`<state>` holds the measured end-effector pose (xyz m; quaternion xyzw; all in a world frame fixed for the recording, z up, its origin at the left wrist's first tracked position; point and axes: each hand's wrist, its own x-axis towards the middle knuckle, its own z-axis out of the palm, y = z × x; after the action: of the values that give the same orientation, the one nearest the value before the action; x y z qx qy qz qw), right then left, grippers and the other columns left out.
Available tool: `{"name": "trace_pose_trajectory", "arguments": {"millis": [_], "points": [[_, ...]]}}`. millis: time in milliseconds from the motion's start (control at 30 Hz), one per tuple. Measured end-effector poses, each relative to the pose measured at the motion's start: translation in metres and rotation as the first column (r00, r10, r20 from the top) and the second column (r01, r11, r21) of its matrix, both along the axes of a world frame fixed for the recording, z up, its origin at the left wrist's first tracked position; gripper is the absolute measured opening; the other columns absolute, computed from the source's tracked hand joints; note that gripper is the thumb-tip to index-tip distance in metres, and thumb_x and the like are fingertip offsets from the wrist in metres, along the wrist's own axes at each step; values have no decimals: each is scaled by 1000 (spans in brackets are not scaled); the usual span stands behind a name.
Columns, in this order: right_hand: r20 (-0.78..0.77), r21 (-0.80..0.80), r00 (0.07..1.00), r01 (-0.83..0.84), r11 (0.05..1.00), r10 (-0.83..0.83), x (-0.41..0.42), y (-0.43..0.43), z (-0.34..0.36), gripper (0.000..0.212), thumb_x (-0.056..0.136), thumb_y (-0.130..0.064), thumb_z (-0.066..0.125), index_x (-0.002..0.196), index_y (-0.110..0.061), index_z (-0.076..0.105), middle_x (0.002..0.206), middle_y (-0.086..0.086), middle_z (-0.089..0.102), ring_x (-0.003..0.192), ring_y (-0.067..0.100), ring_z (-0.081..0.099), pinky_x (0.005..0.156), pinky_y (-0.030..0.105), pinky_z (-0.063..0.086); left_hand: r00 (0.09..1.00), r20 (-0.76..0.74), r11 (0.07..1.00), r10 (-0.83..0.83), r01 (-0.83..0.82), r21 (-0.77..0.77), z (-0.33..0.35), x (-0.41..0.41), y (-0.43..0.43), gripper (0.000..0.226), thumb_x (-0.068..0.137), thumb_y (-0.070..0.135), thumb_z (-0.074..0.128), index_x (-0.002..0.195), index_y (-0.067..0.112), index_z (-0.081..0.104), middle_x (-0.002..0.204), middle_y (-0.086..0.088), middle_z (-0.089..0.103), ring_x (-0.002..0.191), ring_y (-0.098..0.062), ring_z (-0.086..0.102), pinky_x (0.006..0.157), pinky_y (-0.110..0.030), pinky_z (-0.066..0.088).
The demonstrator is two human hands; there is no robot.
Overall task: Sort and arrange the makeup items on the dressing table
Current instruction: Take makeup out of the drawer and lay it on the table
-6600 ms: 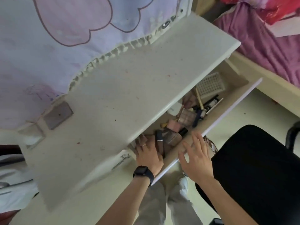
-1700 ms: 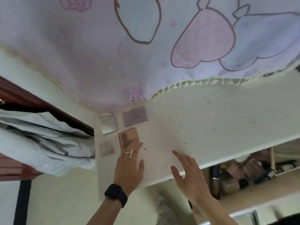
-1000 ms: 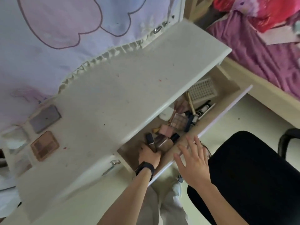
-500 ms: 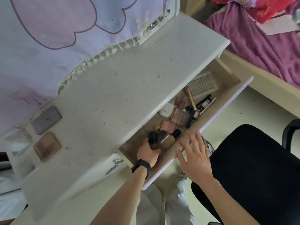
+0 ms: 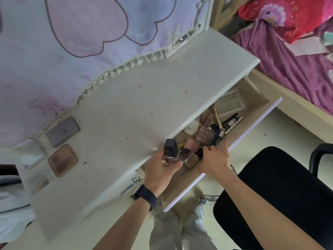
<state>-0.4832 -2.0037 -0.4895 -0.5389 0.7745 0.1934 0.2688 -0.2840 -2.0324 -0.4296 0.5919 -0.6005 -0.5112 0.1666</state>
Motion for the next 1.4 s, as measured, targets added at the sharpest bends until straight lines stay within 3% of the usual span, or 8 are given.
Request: {"name": "trace_pose_trajectory", "arguments": {"millis": [167, 333, 500, 633, 767, 1000, 1233, 1400], "points": [[-66, 181, 997, -28, 983, 41, 3, -25, -12, 49, 82, -47, 52, 126, -25, 54, 126, 0, 60, 123, 26, 50, 112, 62, 16, 996, -14, 996, 84, -84, -12, 25, 19, -14, 29, 78, 20, 82, 100, 24, 64, 82, 20, 73, 73, 4, 69, 67, -8, 50], [-9, 205, 1000, -14, 979, 16, -2, -37, -19, 38, 85, -40, 49, 119, -23, 50, 112, -2, 65, 113, 26, 58, 111, 65, 16, 988, -25, 988, 152, -153, -27, 30, 38, -19, 30, 77, 14, 83, 101, 20, 65, 86, 16, 71, 77, 10, 64, 62, -1, 44], [229, 172, 973, 4, 985, -44, -1, -35, -21, 65, 90, -53, 57, 145, -25, 33, 121, 3, 66, 113, 28, 62, 103, 45, 44, 984, -25, 983, 178, -179, -32, 28, 48, -18, 28, 78, 14, 82, 99, 21, 64, 87, 14, 71, 81, 7, 64, 66, -2, 43], [311, 210, 950, -36, 977, -32, 10, -34, -18, 41, 94, -53, 53, 121, -23, 59, 118, 4, 67, 112, 28, 59, 106, 50, 40, 982, -27, 981, 189, -190, -31, 24, 52, -20, 29, 78, 16, 82, 99, 21, 64, 83, 16, 72, 80, 7, 65, 65, -1, 43], [300, 124, 954, -56, 991, 16, 19, -19, -9, 28, 98, -53, 45, 81, -31, 50, 90, -6, 60, 94, 23, 55, 98, 47, 32, 980, -15, 980, 198, -198, -26, 21, 57, -24, 30, 77, 24, 83, 100, 28, 64, 88, 25, 70, 87, 8, 63, 67, -3, 44], [260, -152, 963, -36, 988, 75, 30, 14, 15, 27, 105, -43, 37, 122, -27, 51, 106, -6, 62, 101, 22, 59, 92, 41, 36, 967, -7, 966, 254, -254, -43, 25, 64, -37, 39, 70, 32, 86, 102, 31, 63, 93, 28, 69, 85, 9, 64, 64, -5, 46], [587, -301, 809, 247, 921, -25, 23, 13, 87, 14, 104, -34, 47, 114, -32, 58, 109, -12, 59, 99, 8, 56, 86, 31, 47, 953, 58, 949, 298, -290, -125, 37, 85, -65, 46, 67, 37, 89, 100, 32, 58, 93, 22, 68, 77, 10, 64, 62, -6, 45], [647, -421, 762, 329, 845, 26, 44, -31, 136, 17, 102, -36, 49, 116, -32, 59, 105, -15, 63, 90, 1, 63, 79, 25, 50, 934, 119, 929, 337, -310, -202, 41, 111, -97, 46, 66, 45, 88, 90, 45, 49, 79, 28, 66, 67, 15, 63, 56, -3, 40]]}}
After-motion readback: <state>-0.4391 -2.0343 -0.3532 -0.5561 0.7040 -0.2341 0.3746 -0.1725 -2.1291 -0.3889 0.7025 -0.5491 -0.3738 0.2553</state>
